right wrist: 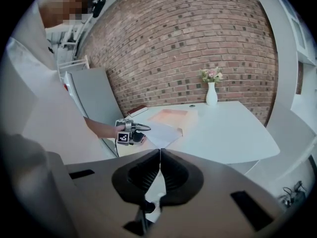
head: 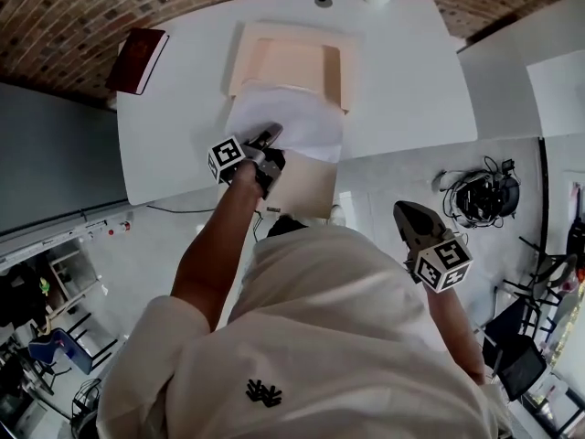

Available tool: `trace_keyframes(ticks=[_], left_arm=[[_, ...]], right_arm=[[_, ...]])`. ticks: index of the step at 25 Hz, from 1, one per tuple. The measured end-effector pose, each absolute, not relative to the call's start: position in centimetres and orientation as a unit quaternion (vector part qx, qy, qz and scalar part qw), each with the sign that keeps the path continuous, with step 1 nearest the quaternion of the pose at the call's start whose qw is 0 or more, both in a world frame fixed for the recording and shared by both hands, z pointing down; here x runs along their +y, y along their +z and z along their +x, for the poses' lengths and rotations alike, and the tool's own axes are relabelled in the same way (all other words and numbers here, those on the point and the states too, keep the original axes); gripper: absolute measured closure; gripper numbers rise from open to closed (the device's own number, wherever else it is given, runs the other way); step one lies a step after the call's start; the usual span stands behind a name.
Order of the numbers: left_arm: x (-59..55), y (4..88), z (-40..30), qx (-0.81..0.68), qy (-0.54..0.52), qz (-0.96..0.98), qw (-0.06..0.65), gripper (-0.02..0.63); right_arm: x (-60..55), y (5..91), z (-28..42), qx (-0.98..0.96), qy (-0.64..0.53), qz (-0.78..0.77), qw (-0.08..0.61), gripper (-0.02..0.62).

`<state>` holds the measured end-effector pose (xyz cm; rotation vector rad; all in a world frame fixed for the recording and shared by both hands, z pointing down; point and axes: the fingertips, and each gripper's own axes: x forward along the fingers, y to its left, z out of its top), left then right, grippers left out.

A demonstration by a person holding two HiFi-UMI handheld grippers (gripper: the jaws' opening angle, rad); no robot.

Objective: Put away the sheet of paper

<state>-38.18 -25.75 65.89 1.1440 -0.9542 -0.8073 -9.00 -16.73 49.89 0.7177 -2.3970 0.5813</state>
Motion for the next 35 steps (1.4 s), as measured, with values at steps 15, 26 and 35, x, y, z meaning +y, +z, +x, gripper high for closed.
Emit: trace_keyframes(ticks=[15,26,35], left_arm=[[-31.8,67.3,-39.3,-0.424,-0.374,0.494,0.661,0.583],[-34.6,65.8,-40.8,-0.445,-0.355,0.502,0.651,0.583],[-36.0,63.6,-40.6,-0.439,-0.345,0.513,0.652,0.583]], right_arm=[[-15.3,50.5,-8.4,-0.865,0.266,0.322,0.277,0.566],[-14.3,51.2,-8.4,-0.853,0.284,0.339,0.276,0.566],[-15.1,51.1,-9.8,-0.858,0.284,0.332,0.271,0.566]])
